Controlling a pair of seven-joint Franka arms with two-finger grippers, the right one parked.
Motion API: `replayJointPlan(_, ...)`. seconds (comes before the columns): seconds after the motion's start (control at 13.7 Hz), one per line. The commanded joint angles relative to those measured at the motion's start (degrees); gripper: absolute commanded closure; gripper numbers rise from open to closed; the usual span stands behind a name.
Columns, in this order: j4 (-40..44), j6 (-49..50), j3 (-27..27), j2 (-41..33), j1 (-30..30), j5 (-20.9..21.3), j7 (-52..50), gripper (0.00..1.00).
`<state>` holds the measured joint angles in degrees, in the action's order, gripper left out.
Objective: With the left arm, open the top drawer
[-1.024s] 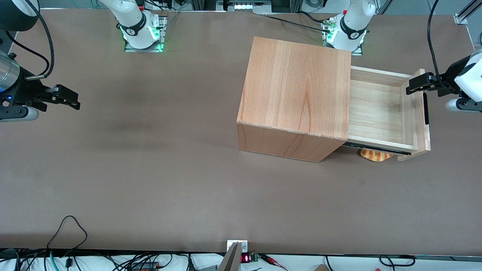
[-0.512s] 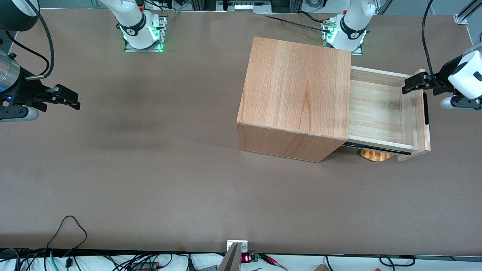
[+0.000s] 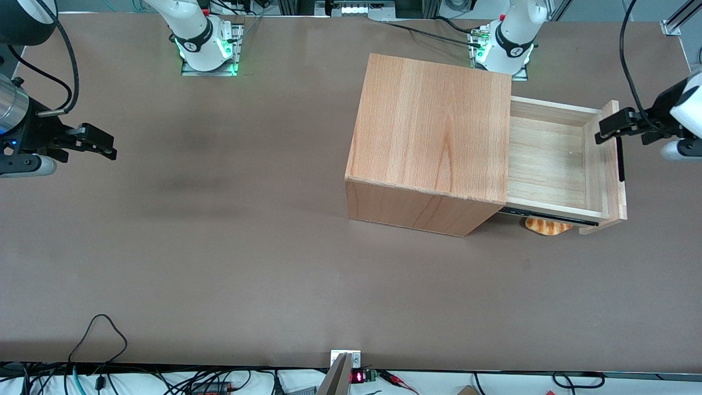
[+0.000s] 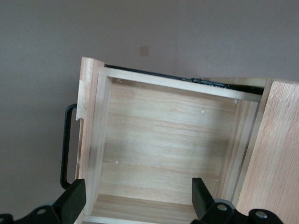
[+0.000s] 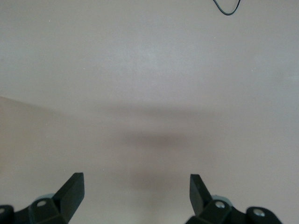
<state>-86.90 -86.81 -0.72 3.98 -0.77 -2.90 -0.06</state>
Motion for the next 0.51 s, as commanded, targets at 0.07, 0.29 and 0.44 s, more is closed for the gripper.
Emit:
replayJointPlan(0.07,3.7,0.7,-0.4,2.4,0.3,1.2,0.1,0.0)
replayJointPlan(0.29,3.7,0.7,-0.4,2.3,0.3,1.0,0.1,0.0)
replayJointPlan(0.44,3.6,-0.2,-0.1,2.3,0.3,1.3,-0.6,0.0)
